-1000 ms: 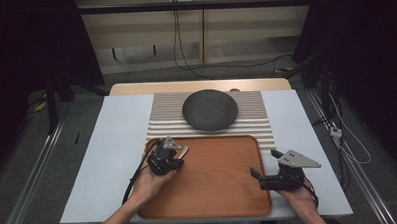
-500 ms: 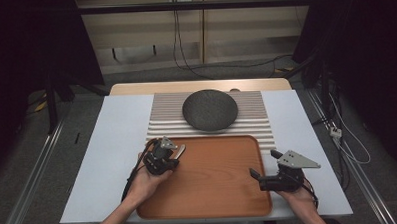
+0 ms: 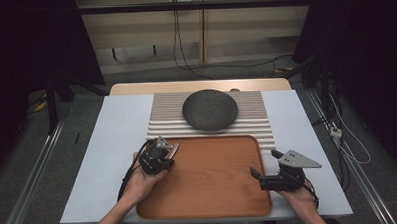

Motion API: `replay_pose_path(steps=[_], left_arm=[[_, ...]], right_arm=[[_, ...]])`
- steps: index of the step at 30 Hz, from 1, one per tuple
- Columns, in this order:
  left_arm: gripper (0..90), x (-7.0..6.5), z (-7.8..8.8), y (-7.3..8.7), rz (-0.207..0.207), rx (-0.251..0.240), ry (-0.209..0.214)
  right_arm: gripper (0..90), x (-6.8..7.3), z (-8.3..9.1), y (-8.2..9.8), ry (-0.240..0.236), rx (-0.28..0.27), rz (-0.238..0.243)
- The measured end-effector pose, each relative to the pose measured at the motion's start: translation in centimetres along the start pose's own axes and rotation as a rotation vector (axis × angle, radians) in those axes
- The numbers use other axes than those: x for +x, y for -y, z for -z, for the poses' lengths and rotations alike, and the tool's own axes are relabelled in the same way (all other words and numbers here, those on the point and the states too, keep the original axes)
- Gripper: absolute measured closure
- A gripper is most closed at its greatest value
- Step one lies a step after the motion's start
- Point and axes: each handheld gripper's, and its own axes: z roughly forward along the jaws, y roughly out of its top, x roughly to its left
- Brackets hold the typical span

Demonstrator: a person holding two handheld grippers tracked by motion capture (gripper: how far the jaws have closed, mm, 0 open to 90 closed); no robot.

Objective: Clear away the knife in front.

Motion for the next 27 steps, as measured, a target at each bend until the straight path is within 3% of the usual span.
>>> replay_pose_path(steps=[6,27], left_arm=[[90.0,0.01,0.16,0.11,-0.007,0.013,-0.026],[90.0,0.7,0.85,0.76,0.005,0.035,-0.055]], right_arm=[[2.3,0.0,0.0,0.0,0.002,0.001,0.0],[2.4,-0.1,-0.19,-0.03,0.008,0.007,-0.002]])
